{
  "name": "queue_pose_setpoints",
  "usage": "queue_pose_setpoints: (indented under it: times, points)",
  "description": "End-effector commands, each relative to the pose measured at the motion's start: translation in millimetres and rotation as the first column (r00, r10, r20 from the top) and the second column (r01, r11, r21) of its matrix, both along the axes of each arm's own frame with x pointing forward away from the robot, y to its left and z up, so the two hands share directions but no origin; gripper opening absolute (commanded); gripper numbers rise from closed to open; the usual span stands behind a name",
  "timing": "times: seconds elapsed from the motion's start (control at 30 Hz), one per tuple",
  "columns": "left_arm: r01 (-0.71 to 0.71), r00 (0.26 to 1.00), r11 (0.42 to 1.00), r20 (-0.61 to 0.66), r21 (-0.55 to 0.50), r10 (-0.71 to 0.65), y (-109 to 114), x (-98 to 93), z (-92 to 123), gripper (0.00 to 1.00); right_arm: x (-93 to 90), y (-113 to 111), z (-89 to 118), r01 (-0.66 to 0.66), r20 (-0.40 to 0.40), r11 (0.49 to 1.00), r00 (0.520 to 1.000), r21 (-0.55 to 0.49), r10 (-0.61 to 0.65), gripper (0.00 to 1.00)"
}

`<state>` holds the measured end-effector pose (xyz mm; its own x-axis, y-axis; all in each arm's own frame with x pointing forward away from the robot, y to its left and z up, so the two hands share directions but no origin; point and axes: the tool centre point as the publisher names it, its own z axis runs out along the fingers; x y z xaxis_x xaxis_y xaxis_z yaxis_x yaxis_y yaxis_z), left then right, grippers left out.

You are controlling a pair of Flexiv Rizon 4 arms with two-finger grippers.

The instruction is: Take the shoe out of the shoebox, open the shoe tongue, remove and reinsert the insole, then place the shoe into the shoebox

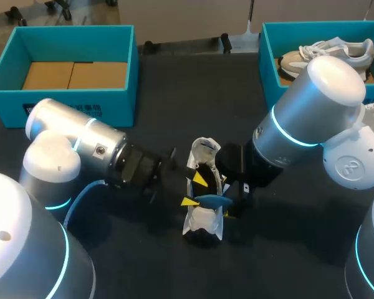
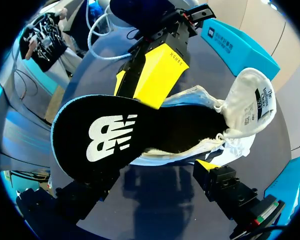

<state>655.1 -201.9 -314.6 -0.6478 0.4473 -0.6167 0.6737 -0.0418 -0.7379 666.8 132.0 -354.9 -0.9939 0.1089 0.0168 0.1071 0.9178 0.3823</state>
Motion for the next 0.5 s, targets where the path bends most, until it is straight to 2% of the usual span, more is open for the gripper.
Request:
queue_pose_setpoints:
  times: [0.03, 0.2, 0.5]
  points:
    - [0.024, 1.0, 1.0, -0.007, 0.017, -0.024, 7.7, 0.6, 2.3, 0.44, -1.1, 1.5, -1.0, 0.002, 0.003, 1.0, 1.0, -0.003, -0.002, 1.0]
    - [0.054, 0.999, 0.998, -0.003, 0.042, -0.054, 17.9, 2.8, 3.7, 0.44, -1.1, 1.5, -1.0, 0.002, 0.003, 1.0, 1.0, -0.003, -0.002, 1.0]
    - [0.126, 0.991, 0.988, 0.029, 0.086, -0.129, 31.7, 8.2, 17.6, 0.44, 5.2, -39.0, 18.0, -0.002, 0.011, 0.999, 1.0, 0.035, 0.002, 1.0]
